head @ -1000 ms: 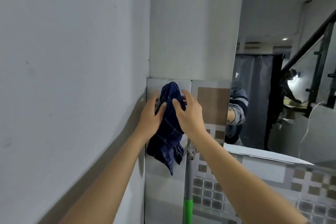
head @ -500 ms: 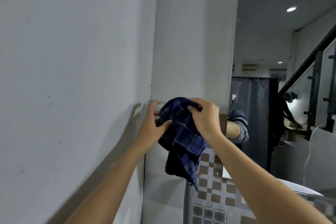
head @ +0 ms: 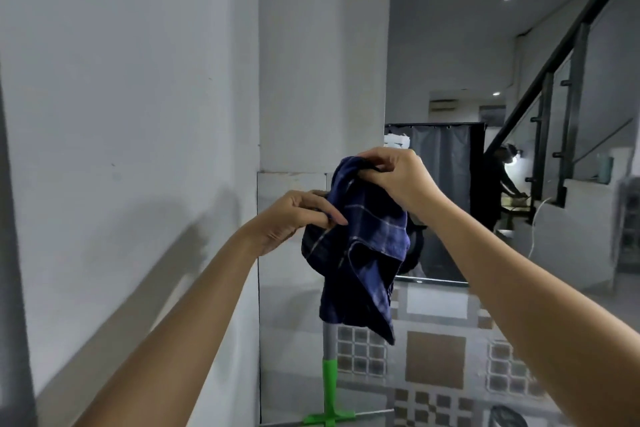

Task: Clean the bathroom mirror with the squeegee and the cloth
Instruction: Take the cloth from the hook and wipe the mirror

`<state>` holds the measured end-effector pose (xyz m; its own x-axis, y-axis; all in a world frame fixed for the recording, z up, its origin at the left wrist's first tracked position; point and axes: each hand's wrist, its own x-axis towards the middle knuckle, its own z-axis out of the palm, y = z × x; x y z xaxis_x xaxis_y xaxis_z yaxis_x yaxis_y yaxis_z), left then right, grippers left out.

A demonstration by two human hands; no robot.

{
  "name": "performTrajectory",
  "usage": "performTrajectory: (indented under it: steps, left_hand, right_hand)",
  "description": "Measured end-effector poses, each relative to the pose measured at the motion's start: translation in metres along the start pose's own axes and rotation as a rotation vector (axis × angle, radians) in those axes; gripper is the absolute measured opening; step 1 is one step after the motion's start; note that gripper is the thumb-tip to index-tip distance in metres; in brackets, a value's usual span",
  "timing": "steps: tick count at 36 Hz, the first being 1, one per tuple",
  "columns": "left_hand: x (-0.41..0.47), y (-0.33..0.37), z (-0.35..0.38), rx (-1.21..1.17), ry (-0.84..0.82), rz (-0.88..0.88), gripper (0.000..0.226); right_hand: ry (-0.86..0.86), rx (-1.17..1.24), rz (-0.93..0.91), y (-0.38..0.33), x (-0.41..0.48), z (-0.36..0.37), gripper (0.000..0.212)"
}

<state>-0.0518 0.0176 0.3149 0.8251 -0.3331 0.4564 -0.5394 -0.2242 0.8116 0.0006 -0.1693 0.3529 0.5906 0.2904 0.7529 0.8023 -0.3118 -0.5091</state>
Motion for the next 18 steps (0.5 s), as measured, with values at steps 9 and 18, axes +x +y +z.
performTrajectory:
  steps: [9,18]
  left_hand:
    - [-0.004,0.005,0.046,-0.087,-0.101,-0.083,0.024]
    - [0.005,-0.010,0.084,-0.133,0.105,-0.068,0.030]
  right_hand:
    - [-0.033,0.015,0.028,0.003,-0.034,-0.032,0.022]
    - [0.057,0.247,0.155,0.043,-0.103,-0.037,0.028]
